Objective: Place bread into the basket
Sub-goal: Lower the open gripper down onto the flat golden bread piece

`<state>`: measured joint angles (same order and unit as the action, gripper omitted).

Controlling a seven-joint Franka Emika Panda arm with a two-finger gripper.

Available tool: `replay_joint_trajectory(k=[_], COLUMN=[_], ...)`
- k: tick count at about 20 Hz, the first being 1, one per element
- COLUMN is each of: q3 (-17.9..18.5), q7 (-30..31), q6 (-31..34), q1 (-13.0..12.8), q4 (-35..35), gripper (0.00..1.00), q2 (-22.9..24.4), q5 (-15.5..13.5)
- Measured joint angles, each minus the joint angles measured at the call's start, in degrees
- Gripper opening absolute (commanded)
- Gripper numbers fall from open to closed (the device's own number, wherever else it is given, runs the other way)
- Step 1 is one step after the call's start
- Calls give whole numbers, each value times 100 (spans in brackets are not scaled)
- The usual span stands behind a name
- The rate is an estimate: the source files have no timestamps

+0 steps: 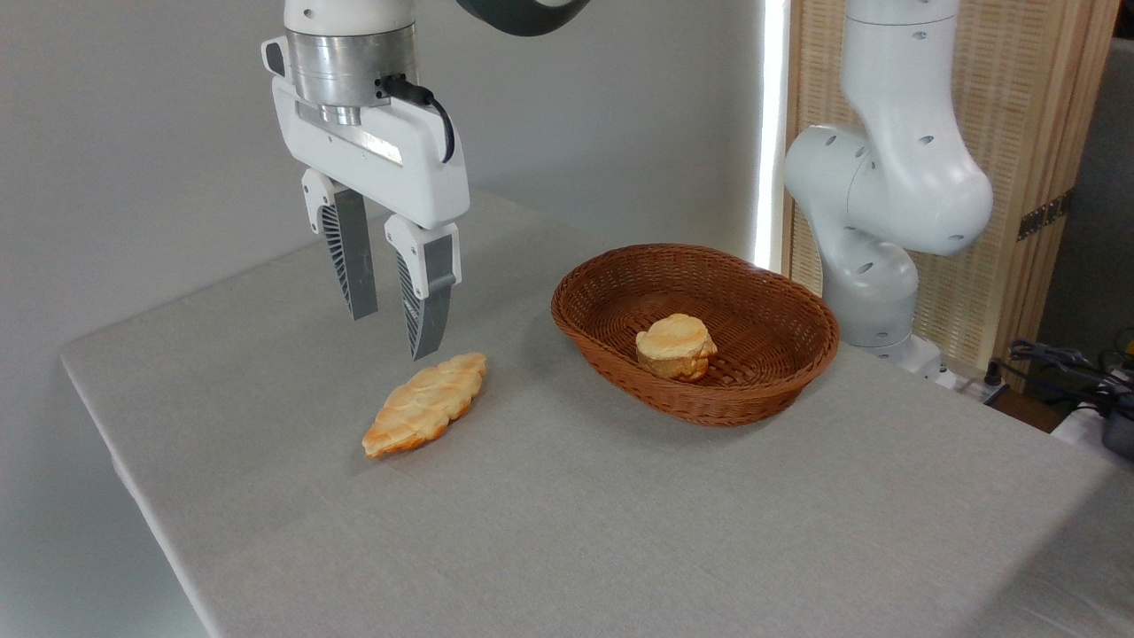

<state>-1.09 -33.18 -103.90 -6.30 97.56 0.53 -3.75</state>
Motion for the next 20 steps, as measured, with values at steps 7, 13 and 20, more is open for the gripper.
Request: replay_joint_trajectory(k=[7, 13, 20], q3=[-27, -40, -49], q7=[0, 287, 1069], q6=[21, -242, -910], q1=[-247, -542, -828], q4=[455, 975, 1511], gripper=[100, 100, 100], q2=[-38, -50, -67], q5=[-22, -177, -265])
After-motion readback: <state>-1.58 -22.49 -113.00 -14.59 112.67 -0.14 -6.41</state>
